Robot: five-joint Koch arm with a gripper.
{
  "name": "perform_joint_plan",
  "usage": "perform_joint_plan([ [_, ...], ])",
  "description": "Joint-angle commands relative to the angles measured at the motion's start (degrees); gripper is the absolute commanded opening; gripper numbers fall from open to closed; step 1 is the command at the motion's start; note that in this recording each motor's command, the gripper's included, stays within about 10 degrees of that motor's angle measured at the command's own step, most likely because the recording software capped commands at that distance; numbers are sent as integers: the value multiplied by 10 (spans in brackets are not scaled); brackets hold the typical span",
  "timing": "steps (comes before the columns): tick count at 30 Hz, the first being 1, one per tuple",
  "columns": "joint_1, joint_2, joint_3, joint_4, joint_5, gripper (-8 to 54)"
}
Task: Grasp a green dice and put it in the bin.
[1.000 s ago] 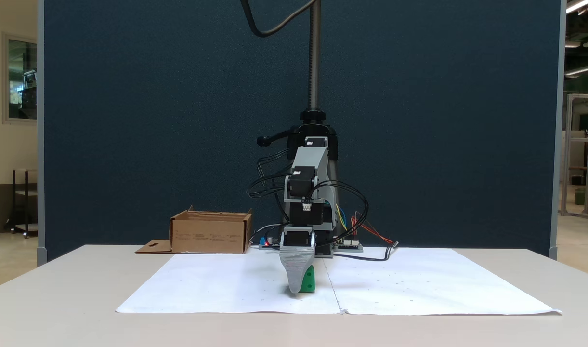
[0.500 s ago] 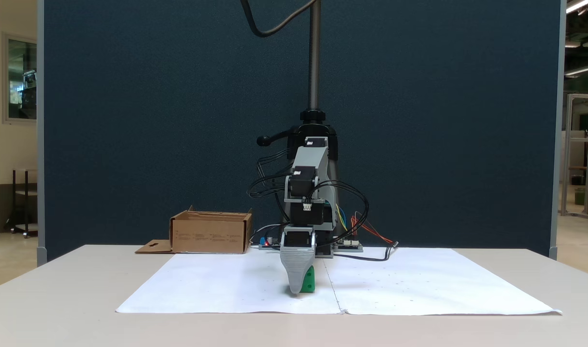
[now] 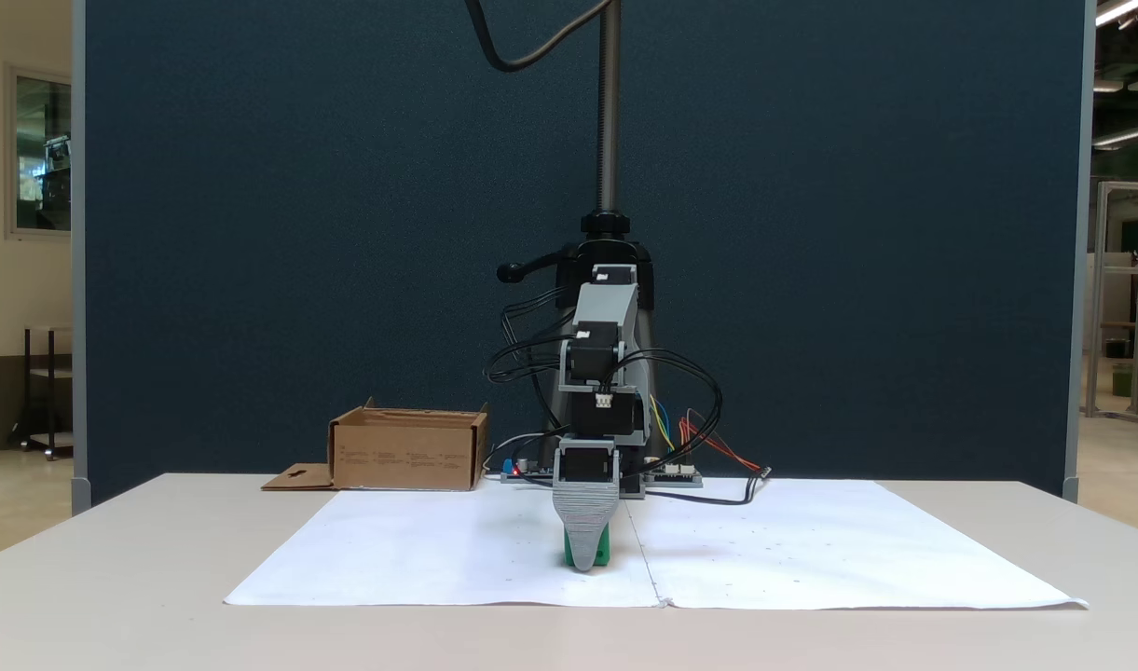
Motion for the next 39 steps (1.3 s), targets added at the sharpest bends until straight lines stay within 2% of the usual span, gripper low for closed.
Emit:
perform_joint_plan([
  [1, 6, 11, -9, 21, -33, 293],
  [23, 20, 11, -9, 0, -34, 292],
  [27, 25, 11, -9, -1, -34, 225],
  [31, 25, 11, -9, 4, -34, 219],
  [33, 26, 11, -8, 4, -34, 142],
  [34, 26, 11, -8, 4, -34, 124],
  [39, 30, 21, -8, 11, -23, 122],
])
